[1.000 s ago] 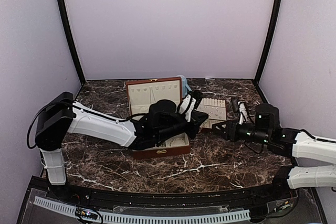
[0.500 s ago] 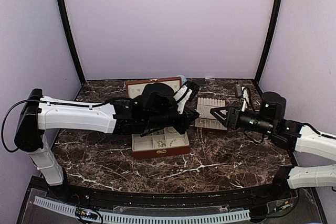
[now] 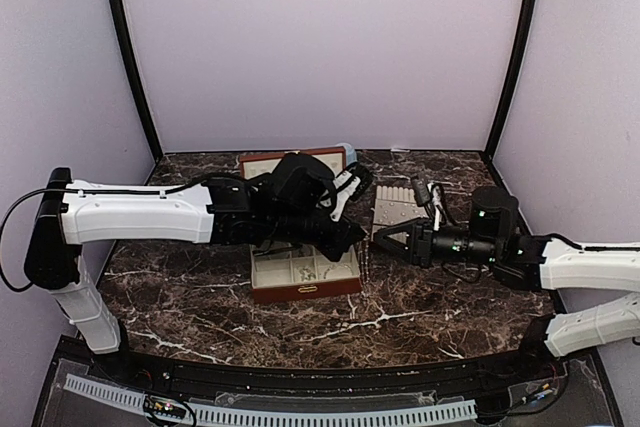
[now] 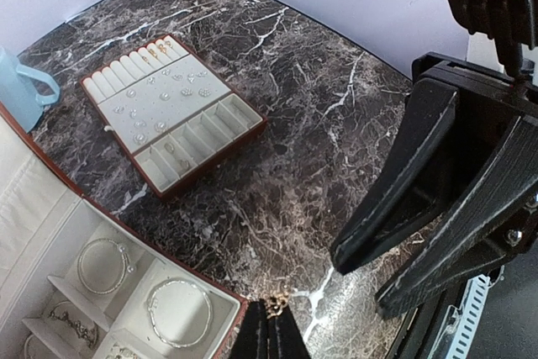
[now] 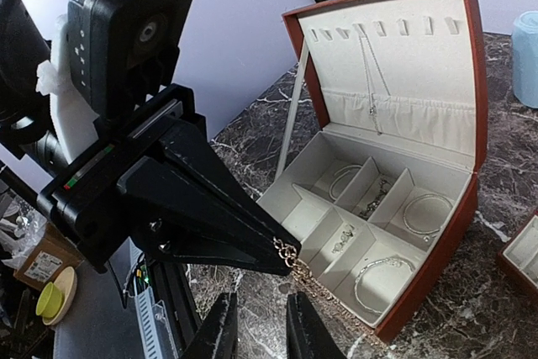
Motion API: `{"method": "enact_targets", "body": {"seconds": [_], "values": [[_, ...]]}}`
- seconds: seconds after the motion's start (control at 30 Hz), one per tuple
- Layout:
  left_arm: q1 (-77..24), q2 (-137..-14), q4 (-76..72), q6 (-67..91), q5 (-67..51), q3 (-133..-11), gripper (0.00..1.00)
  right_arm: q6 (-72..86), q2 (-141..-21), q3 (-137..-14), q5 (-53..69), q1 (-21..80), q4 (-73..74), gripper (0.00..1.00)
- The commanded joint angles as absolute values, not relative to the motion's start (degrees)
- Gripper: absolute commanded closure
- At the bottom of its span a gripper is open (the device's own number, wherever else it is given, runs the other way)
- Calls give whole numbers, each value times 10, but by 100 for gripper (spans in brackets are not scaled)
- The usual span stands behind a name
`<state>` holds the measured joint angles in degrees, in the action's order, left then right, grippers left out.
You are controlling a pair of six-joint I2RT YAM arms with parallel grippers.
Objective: Organize the mixed jewelry
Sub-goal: Pass from the left arm to the right
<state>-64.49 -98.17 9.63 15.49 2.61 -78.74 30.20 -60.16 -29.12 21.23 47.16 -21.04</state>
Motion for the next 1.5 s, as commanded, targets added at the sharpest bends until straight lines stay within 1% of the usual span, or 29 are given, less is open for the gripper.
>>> {"method": "enact_targets", "body": {"seconds": [0.0, 0.17, 0.5, 0.7, 0.9, 1.1, 1.23, 1.27, 1.37, 1.47], "values": [[-642, -946, 117, 163, 19, -799, 100, 293, -619, -278, 200, 485, -280, 79], [-642, -944, 118, 162, 17, -797, 100, 284, -639, -268, 180, 488, -297, 79], [-642, -937, 118, 162, 14, -795, 100, 258, -688, -292, 162, 505, -290, 79], [-642, -934, 118, 162, 14, -794, 100, 257, -703, -290, 132, 507, -323, 82], [-642, -934, 117, 161, 14, -793, 100, 259, -737, -301, 151, 511, -352, 82], [-642, -935, 109, 162, 16, -790, 100, 264, -743, -301, 137, 515, -376, 82], [-642, -933, 111, 159, 20, -789, 100, 264, -743, -303, 129, 515, -384, 86], [-642, -931, 111, 159, 21, -789, 100, 265, -743, -303, 126, 515, -386, 88], [-642, -926, 111, 156, 31, -786, 100, 271, -737, -304, 103, 515, -386, 99], [-638, -918, 110, 153, 42, -779, 100, 276, -719, -319, 74, 515, -356, 100]]}}
